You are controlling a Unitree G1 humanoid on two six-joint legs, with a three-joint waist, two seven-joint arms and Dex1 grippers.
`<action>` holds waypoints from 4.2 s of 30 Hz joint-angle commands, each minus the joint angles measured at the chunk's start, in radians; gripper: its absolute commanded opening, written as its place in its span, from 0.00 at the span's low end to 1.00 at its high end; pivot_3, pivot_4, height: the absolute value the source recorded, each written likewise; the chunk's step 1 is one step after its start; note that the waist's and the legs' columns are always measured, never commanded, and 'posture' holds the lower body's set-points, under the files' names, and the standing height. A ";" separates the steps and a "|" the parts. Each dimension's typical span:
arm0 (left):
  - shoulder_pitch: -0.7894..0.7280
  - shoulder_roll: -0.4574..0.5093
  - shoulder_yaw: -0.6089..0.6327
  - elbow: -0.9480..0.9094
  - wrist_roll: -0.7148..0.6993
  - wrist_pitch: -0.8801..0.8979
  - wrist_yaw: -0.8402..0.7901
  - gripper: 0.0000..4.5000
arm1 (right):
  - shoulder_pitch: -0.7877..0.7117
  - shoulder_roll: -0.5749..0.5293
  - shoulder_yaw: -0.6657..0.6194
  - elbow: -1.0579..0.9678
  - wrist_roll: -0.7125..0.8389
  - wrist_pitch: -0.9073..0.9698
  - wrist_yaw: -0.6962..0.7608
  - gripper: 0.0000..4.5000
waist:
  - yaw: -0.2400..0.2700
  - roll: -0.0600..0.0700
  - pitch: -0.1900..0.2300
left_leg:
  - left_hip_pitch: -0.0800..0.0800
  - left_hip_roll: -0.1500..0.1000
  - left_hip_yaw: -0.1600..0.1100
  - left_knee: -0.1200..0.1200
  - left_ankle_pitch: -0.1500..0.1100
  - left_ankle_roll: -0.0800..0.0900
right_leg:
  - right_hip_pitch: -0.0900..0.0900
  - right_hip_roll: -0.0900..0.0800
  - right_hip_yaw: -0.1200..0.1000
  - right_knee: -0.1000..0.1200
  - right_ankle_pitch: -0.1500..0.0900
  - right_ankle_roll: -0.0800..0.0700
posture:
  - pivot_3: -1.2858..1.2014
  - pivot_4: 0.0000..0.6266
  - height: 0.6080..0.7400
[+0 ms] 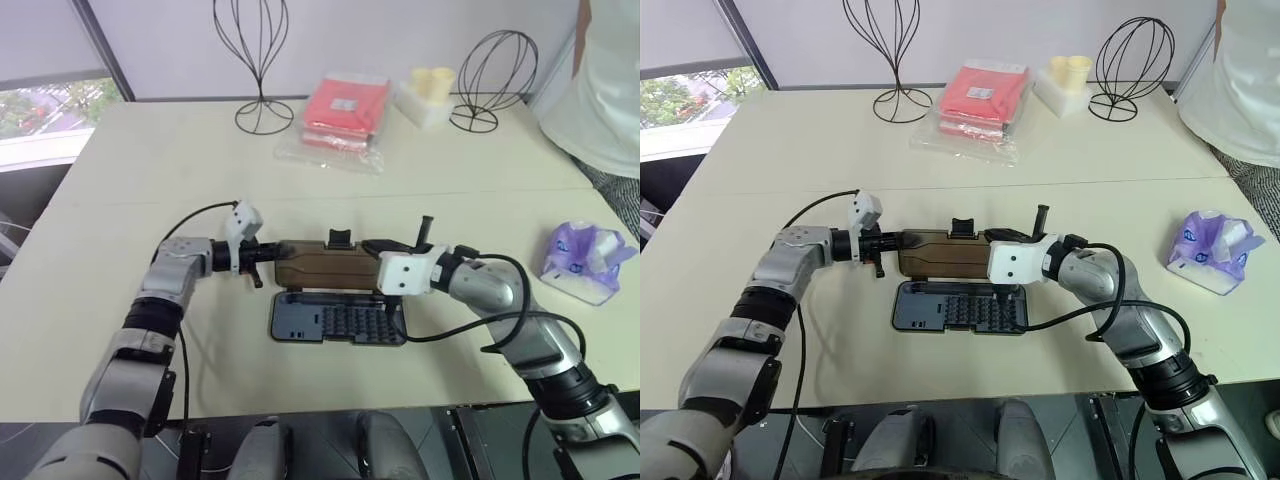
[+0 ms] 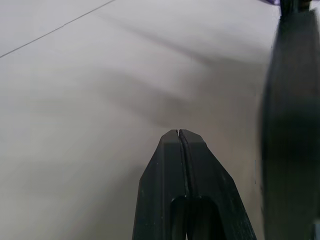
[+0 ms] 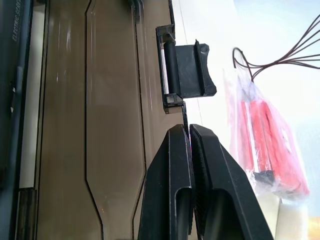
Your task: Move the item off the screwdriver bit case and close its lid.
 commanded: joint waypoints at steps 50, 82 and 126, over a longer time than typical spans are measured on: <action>0.265 0.180 -0.245 -0.438 0.077 0.016 -0.312 0.00 | 0.013 -0.119 -0.362 -0.382 0.532 0.763 0.058 0.99 | 0.008 0.002 -0.002 | 0.003 0.000 -0.003 0.001 -0.003 0.005 | 0.004 -0.001 0.001 -0.001 0.000 0.000 | 0.52 0.24 1.00; -0.126 -0.073 -0.222 -0.055 0.040 0.099 -0.260 0.00 | 0.158 -0.055 0.117 -0.410 0.785 0.854 0.077 0.01 | 0.005 -0.001 -0.001 | 0.001 -0.001 -0.003 0.002 -0.003 0.006 | 0.005 0.000 -0.001 -0.001 0.000 0.000 | 0.52 0.24 1.00; -0.047 0.149 0.004 -0.422 -0.046 0.234 -0.322 0.00 | 0.123 -0.408 -0.599 -0.559 1.122 1.064 0.305 0.01 | 0.003 -0.002 0.001 | 0.002 0.000 -0.006 0.002 -0.003 0.006 | 0.005 0.000 -0.001 0.000 0.000 0.000 | 0.52 0.24 1.00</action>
